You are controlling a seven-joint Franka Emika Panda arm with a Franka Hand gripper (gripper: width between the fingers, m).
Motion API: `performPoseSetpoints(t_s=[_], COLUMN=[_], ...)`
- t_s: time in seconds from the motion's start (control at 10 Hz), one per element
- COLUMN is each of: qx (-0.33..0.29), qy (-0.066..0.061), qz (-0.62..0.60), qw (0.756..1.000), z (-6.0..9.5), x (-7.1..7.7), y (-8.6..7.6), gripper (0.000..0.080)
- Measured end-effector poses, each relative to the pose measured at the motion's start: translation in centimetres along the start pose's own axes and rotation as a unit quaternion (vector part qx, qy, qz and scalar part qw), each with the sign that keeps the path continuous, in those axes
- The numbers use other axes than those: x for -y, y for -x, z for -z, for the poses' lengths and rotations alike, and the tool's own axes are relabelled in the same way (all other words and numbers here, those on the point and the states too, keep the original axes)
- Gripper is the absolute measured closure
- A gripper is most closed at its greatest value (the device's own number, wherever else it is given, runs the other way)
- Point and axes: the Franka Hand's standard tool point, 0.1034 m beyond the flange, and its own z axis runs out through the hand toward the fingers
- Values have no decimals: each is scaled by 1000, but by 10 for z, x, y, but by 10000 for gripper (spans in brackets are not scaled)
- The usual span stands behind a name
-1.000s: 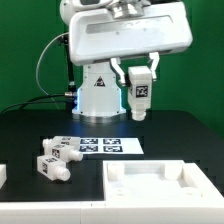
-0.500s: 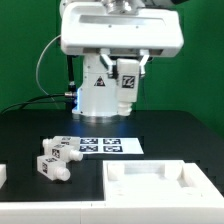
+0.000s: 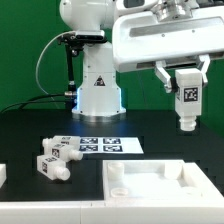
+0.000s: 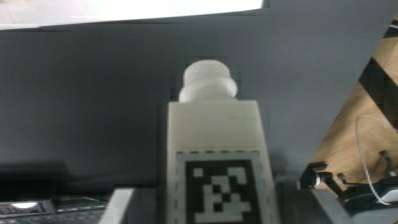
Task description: Assemble one leg
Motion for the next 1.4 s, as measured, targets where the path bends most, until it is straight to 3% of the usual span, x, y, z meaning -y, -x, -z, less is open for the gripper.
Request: performPoseSetpoints(t_s=[0.4, 0.8, 0.9, 1.0, 1.4], qx=[3, -10, -4, -2, -8], qy=[2, 42, 44, 42, 47], qz=[-2, -1, -4, -12, -10], qw=[1000, 999, 999, 999, 999], z=[-3, -56, -63, -64, -65], x=[-3, -15, -17, -12, -14], y=[3, 36, 42, 45, 47], gripper=[514, 514, 514, 514, 514])
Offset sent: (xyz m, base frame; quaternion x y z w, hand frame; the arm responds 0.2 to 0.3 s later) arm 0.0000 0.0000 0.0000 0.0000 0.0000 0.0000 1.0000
